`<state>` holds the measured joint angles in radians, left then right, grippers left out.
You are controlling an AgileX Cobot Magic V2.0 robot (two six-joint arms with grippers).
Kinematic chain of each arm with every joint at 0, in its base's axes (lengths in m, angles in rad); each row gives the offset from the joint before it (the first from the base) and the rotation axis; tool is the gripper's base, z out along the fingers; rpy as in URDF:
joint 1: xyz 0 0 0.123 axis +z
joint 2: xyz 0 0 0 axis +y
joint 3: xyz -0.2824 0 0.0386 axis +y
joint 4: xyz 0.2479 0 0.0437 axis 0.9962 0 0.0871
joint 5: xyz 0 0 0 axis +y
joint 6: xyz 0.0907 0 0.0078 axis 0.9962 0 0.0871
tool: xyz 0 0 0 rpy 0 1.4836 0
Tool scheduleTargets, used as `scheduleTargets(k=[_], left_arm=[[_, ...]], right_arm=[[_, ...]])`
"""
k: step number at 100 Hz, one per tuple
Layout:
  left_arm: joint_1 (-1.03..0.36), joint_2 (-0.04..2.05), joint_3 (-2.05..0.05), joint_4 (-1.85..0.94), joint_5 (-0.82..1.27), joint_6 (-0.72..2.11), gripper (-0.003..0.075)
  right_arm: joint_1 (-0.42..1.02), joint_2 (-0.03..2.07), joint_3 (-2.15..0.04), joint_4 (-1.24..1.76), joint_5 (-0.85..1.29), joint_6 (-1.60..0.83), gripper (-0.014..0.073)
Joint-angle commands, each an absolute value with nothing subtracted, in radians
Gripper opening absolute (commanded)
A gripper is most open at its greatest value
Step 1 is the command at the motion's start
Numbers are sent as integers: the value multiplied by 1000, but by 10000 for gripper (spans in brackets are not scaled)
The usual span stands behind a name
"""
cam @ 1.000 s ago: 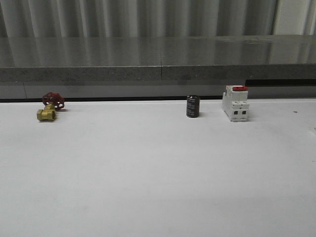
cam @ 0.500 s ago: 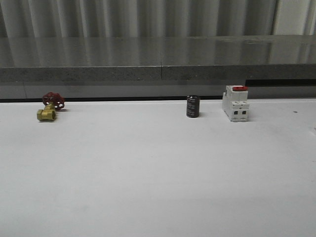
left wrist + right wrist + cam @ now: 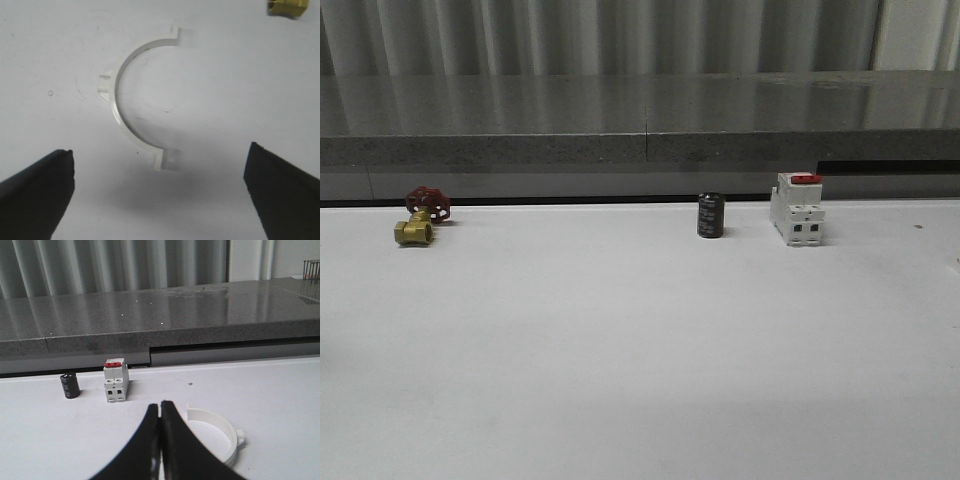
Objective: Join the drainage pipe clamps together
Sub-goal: 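Lower the left gripper and grasp the half-ring clamp at its middle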
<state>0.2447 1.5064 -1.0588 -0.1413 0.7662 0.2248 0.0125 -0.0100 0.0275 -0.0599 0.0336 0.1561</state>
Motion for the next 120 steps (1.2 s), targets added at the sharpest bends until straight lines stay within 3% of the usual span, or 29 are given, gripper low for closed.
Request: scheduleTargets(k=[1,47,111,120], left_arm=[[262,1558,-1127,-164,728,279,667],[285,1807,-1206,-153,598,321,667],[285,1895,-1214,-149,515,330,667],[285,1895,-1214,-149,516,330,636]], right_arm=[[6,-24,10,-65,-49,153,-67],[6,-24,10,-65,-49,153,-67],[6,-24,10,-65,-49,153,-67],[6,-24,10,-65,-49,153,-67]])
